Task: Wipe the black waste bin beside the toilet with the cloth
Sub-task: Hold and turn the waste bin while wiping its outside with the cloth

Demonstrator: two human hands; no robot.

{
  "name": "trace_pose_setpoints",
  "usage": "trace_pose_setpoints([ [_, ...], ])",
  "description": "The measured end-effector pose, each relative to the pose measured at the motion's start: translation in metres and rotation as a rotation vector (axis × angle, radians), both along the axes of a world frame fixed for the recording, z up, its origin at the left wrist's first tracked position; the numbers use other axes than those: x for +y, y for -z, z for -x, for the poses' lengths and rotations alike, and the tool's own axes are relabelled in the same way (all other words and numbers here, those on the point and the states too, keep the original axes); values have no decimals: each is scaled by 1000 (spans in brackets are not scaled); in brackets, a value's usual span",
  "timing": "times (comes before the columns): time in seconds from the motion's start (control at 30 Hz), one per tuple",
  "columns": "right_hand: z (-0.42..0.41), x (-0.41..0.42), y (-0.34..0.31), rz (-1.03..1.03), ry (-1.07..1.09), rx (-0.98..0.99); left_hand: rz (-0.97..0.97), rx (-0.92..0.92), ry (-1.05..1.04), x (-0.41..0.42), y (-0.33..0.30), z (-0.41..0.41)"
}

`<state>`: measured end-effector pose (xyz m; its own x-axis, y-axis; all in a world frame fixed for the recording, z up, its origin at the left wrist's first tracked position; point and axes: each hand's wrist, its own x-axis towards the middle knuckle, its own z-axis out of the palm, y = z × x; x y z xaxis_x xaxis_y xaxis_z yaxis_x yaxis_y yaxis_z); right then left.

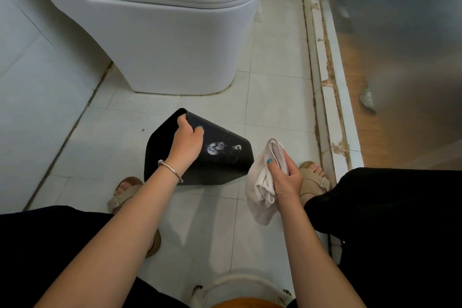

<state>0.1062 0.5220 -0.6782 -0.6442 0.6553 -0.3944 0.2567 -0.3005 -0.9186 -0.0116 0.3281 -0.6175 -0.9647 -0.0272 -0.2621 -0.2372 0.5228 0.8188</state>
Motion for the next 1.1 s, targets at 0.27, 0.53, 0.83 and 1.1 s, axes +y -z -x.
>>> trace_pose_setpoints([
  [0.27, 10, -4, 7, -12, -23, 9, 77, 83, 22, 1, 7, 0],
  [0.53, 11, -3, 10, 8, 70, -12, 69, 72, 24, 6, 17, -2],
  [0.83, 26, 11, 7, -240, -202, -89, 79, 18, 84, -8, 14, -2],
  [1.1, 35, 17, 8, -246, -186, -104, 46, 4, 76, -14, 14, 1],
])
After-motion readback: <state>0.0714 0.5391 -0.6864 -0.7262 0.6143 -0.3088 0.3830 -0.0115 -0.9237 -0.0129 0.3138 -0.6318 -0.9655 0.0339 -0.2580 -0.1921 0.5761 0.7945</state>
